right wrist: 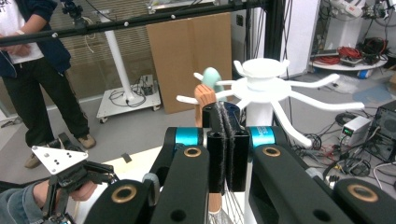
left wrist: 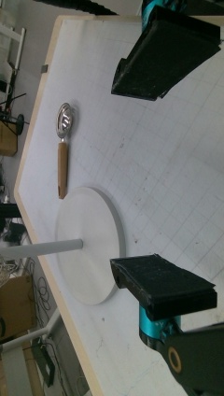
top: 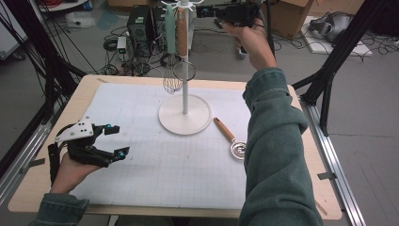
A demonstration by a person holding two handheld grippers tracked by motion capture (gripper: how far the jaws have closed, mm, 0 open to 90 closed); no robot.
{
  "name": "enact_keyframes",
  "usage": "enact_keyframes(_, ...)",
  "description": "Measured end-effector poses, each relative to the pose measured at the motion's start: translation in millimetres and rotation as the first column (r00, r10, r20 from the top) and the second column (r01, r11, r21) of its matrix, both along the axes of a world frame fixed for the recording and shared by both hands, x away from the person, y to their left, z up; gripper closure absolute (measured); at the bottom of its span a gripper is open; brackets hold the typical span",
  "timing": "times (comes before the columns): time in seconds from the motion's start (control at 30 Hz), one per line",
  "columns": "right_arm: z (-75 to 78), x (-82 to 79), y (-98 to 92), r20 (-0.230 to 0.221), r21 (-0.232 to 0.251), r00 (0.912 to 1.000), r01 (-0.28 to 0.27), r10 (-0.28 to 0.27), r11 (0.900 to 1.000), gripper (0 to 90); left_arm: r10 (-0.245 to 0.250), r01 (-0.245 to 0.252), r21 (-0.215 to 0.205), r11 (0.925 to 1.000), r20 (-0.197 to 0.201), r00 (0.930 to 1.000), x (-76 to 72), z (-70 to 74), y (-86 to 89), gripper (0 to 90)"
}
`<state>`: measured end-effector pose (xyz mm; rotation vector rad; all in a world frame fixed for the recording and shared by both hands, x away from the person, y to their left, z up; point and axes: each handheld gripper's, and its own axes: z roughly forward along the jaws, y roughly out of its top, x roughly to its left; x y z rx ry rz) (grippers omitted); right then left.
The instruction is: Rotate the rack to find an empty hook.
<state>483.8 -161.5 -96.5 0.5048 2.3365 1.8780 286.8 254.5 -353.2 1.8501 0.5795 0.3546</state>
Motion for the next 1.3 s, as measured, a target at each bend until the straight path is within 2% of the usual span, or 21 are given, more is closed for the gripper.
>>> enact_keyframes(0.77,5.7,-8.5,31.8,0.021,-0.055,0.9994,0.027,-0.026,0.998,89.2,-0.003,0.003,0.001,1.0000,0.001,1.0000,-0.7,1.0,0.0,14.6)
enact_keyframes(1.1,2.7,-7.9,41.9,0.024,-0.055,0.9995,0.022,-0.021,0.998,89.2,-0.001,0.001,-0.003,1.0000,0.001,1.0000,-1.3,1.5,0.8,14.6)
enact_keyframes(1.3,2.1,-10.7,36.6,0.026,-0.037,0.9996,0.010,-0.009,0.999,89.1,0.002,-0.002,-0.004,1.0000,0.001,1.0000,-1.3,1.4,2.7,14.6)
